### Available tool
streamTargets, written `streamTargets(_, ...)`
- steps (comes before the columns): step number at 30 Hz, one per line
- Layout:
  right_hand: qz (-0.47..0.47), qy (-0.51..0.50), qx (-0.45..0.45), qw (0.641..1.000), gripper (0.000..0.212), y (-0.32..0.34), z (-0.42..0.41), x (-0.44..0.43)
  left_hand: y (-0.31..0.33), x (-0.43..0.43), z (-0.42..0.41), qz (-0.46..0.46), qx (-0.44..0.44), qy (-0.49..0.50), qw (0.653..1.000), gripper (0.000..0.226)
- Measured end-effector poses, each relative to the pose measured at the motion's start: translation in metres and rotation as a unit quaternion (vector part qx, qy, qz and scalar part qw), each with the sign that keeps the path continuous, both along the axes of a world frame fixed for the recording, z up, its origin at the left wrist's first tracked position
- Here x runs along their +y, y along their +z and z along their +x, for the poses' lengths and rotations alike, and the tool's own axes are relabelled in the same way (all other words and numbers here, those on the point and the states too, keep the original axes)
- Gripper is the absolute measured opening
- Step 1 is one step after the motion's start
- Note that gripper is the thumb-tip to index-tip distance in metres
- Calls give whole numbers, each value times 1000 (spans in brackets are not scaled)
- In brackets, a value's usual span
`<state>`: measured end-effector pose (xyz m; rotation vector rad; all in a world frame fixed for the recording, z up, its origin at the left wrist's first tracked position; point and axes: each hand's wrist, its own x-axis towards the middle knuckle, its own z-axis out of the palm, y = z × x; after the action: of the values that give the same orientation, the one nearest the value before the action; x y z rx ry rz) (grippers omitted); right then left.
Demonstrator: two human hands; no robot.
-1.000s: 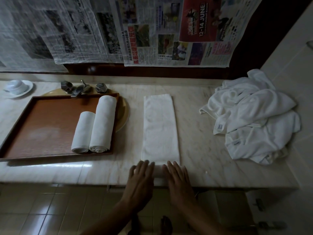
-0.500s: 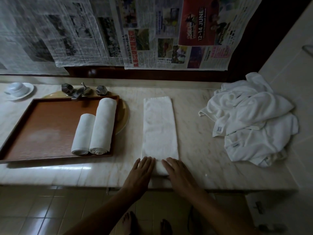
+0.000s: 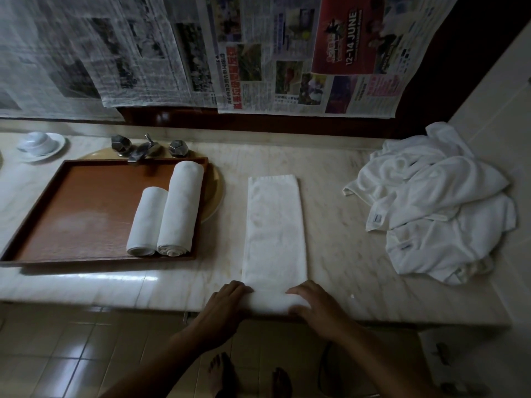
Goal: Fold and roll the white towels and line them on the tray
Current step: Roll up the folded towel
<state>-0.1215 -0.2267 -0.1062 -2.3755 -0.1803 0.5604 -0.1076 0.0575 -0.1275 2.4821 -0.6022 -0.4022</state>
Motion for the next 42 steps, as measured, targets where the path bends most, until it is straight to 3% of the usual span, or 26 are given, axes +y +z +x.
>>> streamTargets(10,-133,-42,-55,989,32,-3,13,19,16,-10,21,-22,137,68,988,49)
streamTargets(13,-175,-48,-170,969,29,-6,1,28,27,-11,34,-1,164,59,985,58)
streamTargets(17,-161,-14,-312,936,48,-15,-24,46,35,-13,45,7,201,57,978,57)
streamTargets(20,-202,19,-270,941,59,-19,-34,51,39,-16,45,-19,205,87,975,36)
streamTargets(23,-222,33,-231,947,67,-20,-33,46,40,-21,37,-58,182,155,969,39)
streamTargets(27,-242,59,-218,944,82,-18,-16,43,27,-31,14,61,-85,130,986,63)
streamTargets(30,-226,79,-171,956,98,-15,-3,37,13,-48,1,119,-149,27,981,67)
streamTargets(36,-171,123,-77,974,80,18,23,33,-5,-55,-6,168,-140,-1,976,91)
streamTargets(42,-92,88,27,991,52,23,52,23,-7,-53,1,192,-142,-18,971,87)
